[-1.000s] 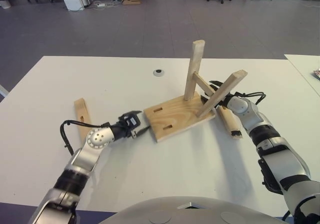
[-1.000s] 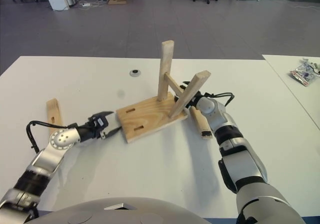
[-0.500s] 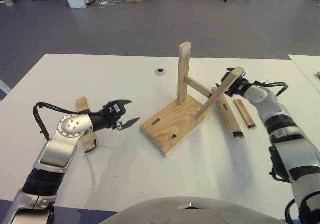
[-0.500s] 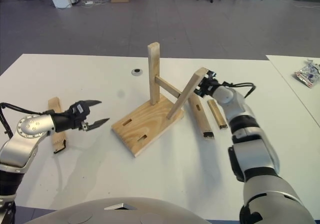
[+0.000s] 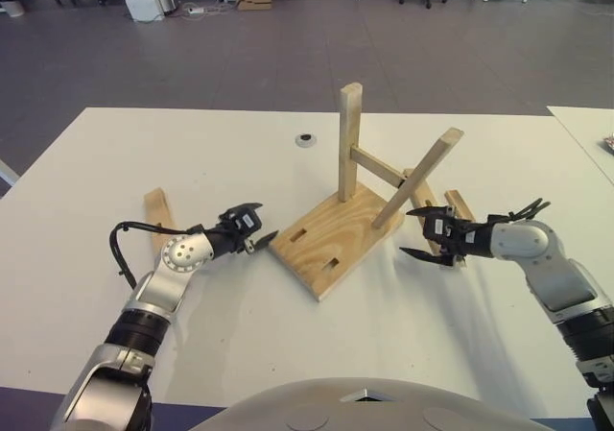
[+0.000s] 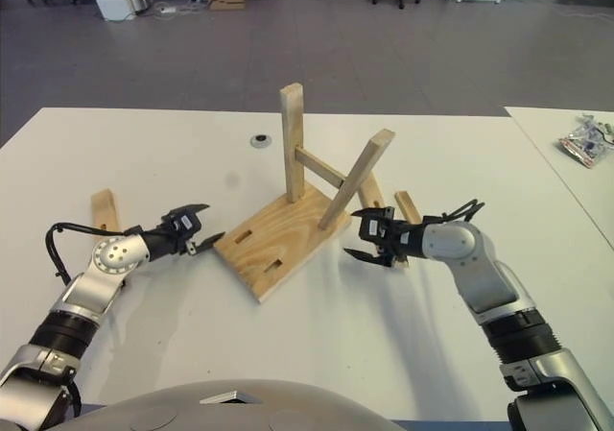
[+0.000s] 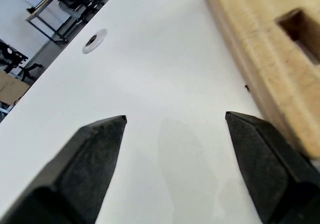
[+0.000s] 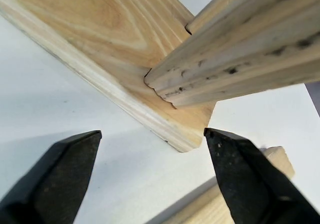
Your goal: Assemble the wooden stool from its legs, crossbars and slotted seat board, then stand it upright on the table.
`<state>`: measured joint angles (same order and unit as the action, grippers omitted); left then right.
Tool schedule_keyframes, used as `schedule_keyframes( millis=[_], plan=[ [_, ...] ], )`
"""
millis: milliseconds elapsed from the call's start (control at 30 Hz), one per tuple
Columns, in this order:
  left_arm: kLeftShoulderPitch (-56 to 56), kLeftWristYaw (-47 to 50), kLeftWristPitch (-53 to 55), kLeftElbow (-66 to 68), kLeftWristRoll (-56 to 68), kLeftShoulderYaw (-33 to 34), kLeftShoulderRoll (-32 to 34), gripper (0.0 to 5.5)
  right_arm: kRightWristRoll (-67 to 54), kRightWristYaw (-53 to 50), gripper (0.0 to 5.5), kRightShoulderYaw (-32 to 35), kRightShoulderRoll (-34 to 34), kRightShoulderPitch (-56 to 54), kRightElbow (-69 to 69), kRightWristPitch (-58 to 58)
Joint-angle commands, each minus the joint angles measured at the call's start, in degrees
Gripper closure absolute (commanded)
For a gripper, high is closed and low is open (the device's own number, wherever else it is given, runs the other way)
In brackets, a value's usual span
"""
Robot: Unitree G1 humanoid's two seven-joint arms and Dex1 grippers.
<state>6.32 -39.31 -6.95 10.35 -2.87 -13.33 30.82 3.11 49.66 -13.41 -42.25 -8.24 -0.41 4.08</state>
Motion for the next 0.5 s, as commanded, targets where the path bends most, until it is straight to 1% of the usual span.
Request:
schedule_keyframes(
  millis=[33,133,233,333,500],
  plan=[
    [-7.44,-3.41,2.46,-8.41,2.07,0.16,2.41,1.84,4.43,-6.8,1.66,-1.02,4.83,-2.18,4.41,2.16],
    [-10.53,-3.78,5.58,-14.79,3.52,1.02,3.04,1.84,6.21,-10.79,1.66,-1.31,8.48,-4.3,7.97,2.57],
    [-11.52,-3.23,7.72,-18.02,3.7,0.61,2.02,1.84,7.69,-13.89,1.66,-1.19,10.6,-5.83,10.4,2.26],
    [-11.94,-2.4,9.31,-20.07,3.78,-0.16,0.42,1.84,8.1,-16.03,1.66,-0.81,12.64,-7.74,13.32,1.81],
    [-11.2,-0.56,9.86,-20.1,2.43,-1.55,-2.42,1.84,7.77,-18.68,1.66,-1.21,18.09,-11.1,19.02,1.08]
  ],
)
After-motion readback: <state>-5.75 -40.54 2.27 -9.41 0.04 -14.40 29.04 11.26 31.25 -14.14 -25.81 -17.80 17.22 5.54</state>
